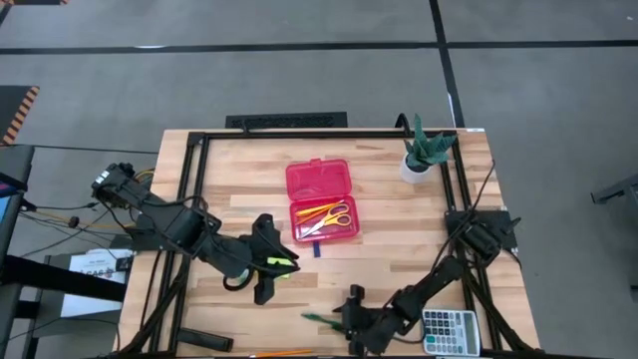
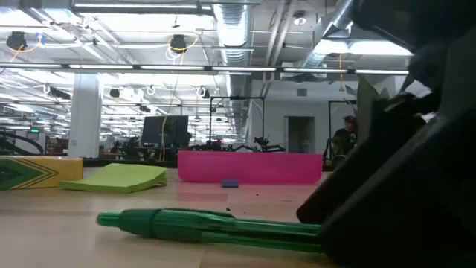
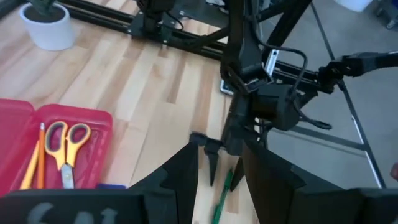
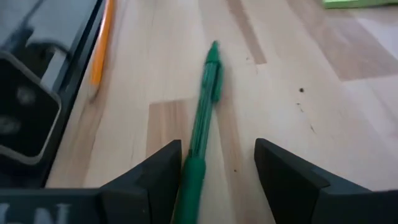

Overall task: Pack school essentials
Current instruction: Put the green pen into the supply box

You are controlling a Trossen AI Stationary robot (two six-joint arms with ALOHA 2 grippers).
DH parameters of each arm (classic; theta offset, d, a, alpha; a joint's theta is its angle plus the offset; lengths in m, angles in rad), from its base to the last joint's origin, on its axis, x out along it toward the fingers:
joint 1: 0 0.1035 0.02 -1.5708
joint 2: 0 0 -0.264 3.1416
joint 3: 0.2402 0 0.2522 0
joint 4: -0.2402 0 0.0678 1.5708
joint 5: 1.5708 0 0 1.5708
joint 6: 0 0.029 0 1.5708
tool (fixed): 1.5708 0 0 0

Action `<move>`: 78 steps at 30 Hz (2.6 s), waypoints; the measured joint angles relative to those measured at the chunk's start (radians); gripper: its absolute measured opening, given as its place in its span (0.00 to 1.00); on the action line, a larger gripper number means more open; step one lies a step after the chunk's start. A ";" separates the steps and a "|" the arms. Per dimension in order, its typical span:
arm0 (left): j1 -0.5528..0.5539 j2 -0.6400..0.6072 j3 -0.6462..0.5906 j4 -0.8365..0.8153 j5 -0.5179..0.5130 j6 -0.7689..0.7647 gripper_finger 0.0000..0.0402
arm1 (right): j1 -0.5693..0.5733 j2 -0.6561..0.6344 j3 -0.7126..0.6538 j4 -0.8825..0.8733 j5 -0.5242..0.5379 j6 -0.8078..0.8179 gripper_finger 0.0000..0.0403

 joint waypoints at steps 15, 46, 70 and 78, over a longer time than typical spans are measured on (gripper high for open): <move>0.000 0.000 0.000 -0.014 -0.005 -0.017 0.29 | 0.063 0.086 0.013 -0.100 0.172 0.152 0.24; 0.073 0.002 -0.257 0.327 -0.035 -0.044 0.40 | -0.023 -0.610 -0.165 -0.355 0.531 -0.072 0.08; 0.277 0.015 -0.586 1.361 0.063 0.119 0.40 | -0.126 -0.752 -0.163 0.055 0.496 -0.615 0.11; 0.281 0.015 -0.586 1.359 0.084 0.130 0.35 | -0.179 -0.752 -0.163 0.087 0.455 -0.658 0.11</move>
